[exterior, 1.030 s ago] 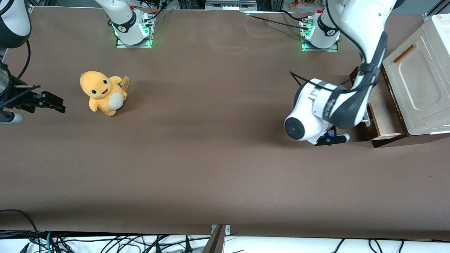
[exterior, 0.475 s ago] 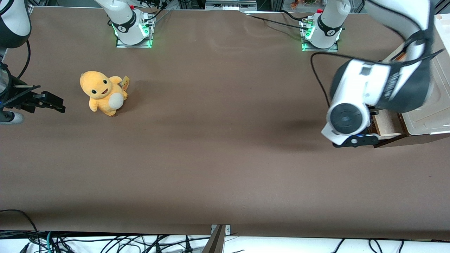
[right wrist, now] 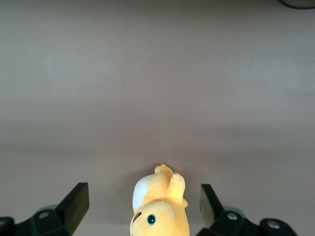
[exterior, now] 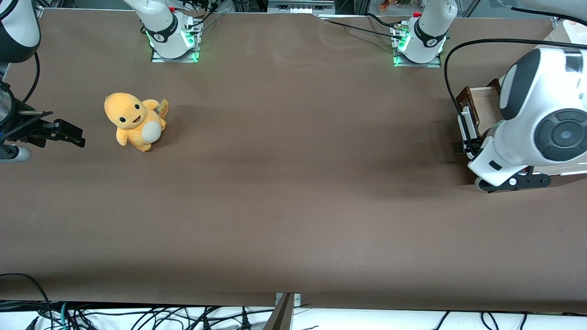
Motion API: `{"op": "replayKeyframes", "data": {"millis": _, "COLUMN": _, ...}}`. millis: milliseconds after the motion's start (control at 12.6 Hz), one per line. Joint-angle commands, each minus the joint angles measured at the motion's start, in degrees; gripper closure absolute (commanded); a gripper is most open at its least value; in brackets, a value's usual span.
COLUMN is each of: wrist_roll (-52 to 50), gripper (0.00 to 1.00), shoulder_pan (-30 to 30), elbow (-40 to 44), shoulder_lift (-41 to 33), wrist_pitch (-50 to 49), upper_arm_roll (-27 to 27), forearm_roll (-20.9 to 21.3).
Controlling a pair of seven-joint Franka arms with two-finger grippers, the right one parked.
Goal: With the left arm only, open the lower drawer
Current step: 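Open the left gripper and lift it off the handle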
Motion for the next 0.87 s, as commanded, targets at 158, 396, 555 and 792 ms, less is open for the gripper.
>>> {"op": "replayKeyframes", "data": {"millis": 158, "wrist_roll": 3.3, "gripper": 0.0, "shoulder_pan": 2.6, "elbow": 2.5, "shoulder_lift": -0.4, "wrist_pitch": 0.2, "upper_arm_roll": 0.1, "forearm_roll": -4.9}}
{"op": "replayKeyframes", "data": {"millis": 396, "wrist_roll": 3.4, "gripper": 0.0, "shoulder_pan": 3.5, "elbow": 2.5, "shoulder_lift": -0.2, "wrist_pitch": 0.3, "upper_arm_roll": -0.1, "forearm_roll": -5.1}}
{"op": "replayKeyframes", "data": {"millis": 555, "wrist_roll": 3.9, "gripper": 0.0, "shoulder_pan": 4.4, "elbow": 4.5, "shoulder_lift": 0.4, "wrist_pitch": 0.3, "upper_arm_roll": 0.4, "forearm_roll": -6.8}}
{"op": "replayKeyframes", "data": {"millis": 792, "wrist_roll": 5.1, "gripper": 0.0, "shoulder_pan": 5.6, "elbow": 4.7, "shoulder_lift": 0.6, "wrist_pitch": 0.4, "upper_arm_roll": 0.3, "forearm_roll": -7.0}}
